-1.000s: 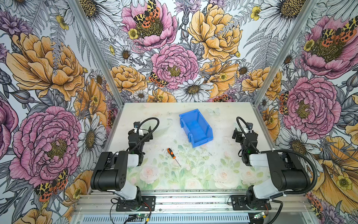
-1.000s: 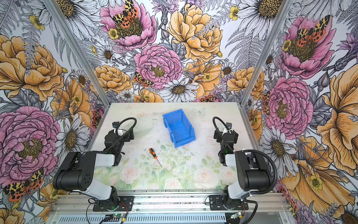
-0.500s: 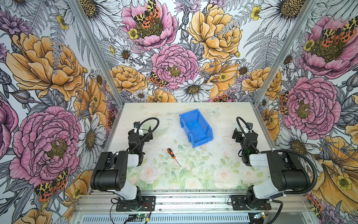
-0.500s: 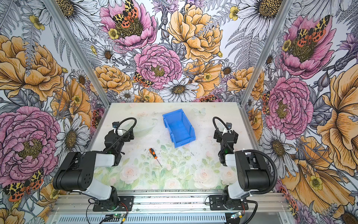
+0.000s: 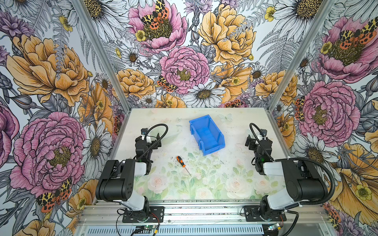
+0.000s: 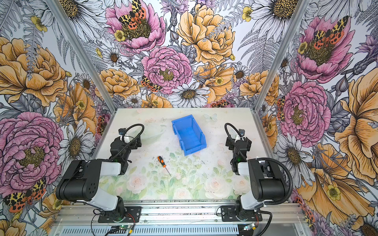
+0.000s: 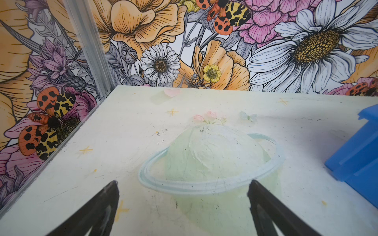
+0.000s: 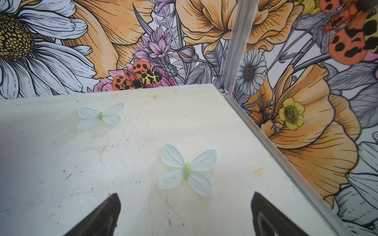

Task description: Put the screwdriver in the bin

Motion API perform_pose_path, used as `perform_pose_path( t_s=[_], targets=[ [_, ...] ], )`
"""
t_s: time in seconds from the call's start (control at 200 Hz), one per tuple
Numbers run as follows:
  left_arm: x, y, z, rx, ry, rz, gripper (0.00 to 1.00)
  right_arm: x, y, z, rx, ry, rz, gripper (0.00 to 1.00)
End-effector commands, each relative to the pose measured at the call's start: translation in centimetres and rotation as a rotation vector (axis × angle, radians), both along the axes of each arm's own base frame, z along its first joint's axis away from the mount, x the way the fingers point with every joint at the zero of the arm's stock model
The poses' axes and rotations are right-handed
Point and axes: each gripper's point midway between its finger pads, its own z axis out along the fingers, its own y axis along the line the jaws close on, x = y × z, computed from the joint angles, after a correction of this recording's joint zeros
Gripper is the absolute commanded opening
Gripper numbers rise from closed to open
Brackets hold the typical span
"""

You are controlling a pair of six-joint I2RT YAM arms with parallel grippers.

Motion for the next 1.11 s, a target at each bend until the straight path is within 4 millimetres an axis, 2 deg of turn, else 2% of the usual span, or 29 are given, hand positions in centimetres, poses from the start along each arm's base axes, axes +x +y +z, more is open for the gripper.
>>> perform_pose_path(
  t_s=[0.0, 0.06, 0.21, 0.26, 0.4, 0.486, 0.606, 0.786, 0.941, 1.101],
  targets=[
    [-0.5, 0.8, 0.2, -0.013, -0.016, 0.041, 0.99, 0.4, 0.1, 1.6, -0.003, 0.001, -0.007, 0.99],
    [-0.9, 1.1, 0.8, -0.006, -0.031, 0.074, 0.99, 0.4, 0.3, 2.1, -0.004, 0.024, 0.001, 0.99],
    [-1.6, 3.0, 2.1, -0.002, -0.007, 0.198, 0.98, -0.4, 1.1, 4.7, 0.002, 0.026, 0.024, 0.99],
    [-1.7, 3.1, 2.3, 0.004, 0.016, 0.201, 0.99, -0.7, 1.3, 5.6, -0.001, 0.036, 0.024, 1.0],
    [-2.2, 2.2, 3.4, 0.03, 0.027, 0.218, 0.99, -2.0, 1.0, 7.9, 0.047, 0.09, -0.049, 1.0],
    [-2.5, 1.9, 3.8, 0.001, 0.054, 0.234, 0.99, -2.8, 0.9, 8.6, 0.081, 0.168, -0.077, 1.0],
    [-3.0, 1.1, 4.4, -0.066, 0.129, 0.238, 0.98, -3.7, 2.6, 10.6, 0.114, 0.22, -0.022, 1.0],
    [-4.5, -0.4, 6.7, -0.127, 0.188, 0.245, 0.99, -5.4, 4.3, 14.2, 0.186, 0.164, -0.003, 0.99],
    [-6.2, -1.2, 8.3, -0.183, 0.225, 0.256, 0.99, -6.4, 6.1, 14.7, 0.269, 0.182, 0.03, 1.0],
    [-8.1, -3.3, 8.3, -0.239, 0.349, 0.24, 0.99, -6.8, 8.8, 14.1, 0.304, 0.267, 0.123, 0.99]
  ],
)
